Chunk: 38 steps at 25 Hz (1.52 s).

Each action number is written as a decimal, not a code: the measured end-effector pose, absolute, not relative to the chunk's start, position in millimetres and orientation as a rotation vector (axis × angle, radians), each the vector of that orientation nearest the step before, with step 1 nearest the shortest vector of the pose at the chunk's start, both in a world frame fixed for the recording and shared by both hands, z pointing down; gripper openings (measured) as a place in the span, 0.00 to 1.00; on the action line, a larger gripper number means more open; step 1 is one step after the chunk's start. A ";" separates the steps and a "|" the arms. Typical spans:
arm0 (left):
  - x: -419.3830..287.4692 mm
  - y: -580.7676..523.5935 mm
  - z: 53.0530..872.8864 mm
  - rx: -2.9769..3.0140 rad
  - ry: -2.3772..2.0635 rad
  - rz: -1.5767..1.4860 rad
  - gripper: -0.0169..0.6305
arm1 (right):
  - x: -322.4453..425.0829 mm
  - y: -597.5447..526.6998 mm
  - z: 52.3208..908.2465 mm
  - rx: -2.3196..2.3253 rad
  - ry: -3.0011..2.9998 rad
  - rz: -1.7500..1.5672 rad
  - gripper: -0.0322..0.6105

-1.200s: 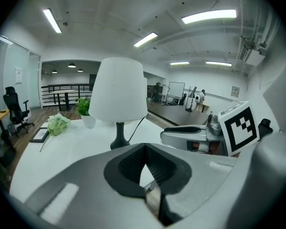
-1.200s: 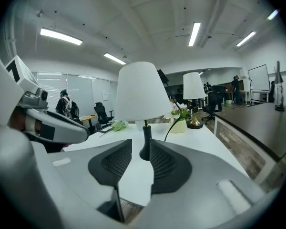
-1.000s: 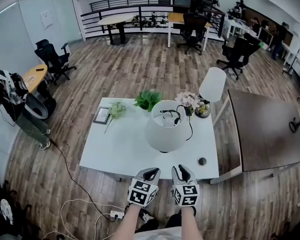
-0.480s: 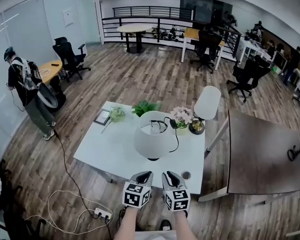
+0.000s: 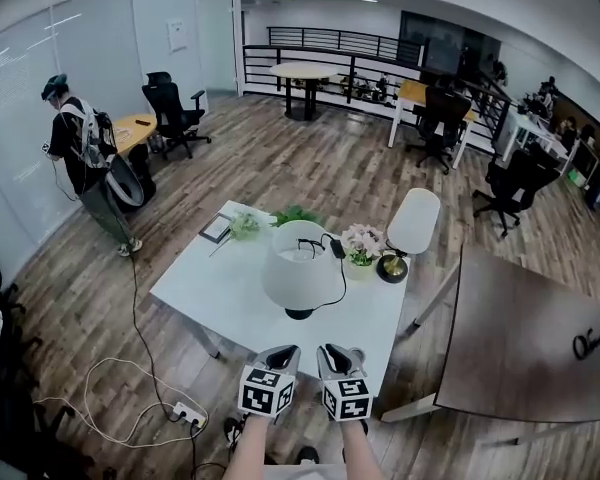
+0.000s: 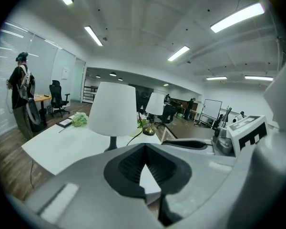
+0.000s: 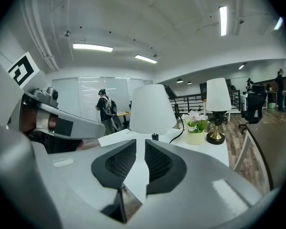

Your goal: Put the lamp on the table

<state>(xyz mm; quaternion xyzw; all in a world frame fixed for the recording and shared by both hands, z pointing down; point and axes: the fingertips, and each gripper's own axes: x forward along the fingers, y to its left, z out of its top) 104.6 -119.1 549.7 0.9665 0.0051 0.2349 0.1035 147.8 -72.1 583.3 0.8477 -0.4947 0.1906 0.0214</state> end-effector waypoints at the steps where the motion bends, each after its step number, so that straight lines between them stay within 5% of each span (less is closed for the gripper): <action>1: 102.3 -116.9 548.8 2.851 0.001 0.685 0.03 | 145.4 -70.2 582.8 2.618 -1.547 0.587 0.17; 38: 52.1 -93.1 537.5 2.887 -0.146 0.687 0.03 | 109.5 -61.0 576.5 2.591 -1.662 0.600 0.09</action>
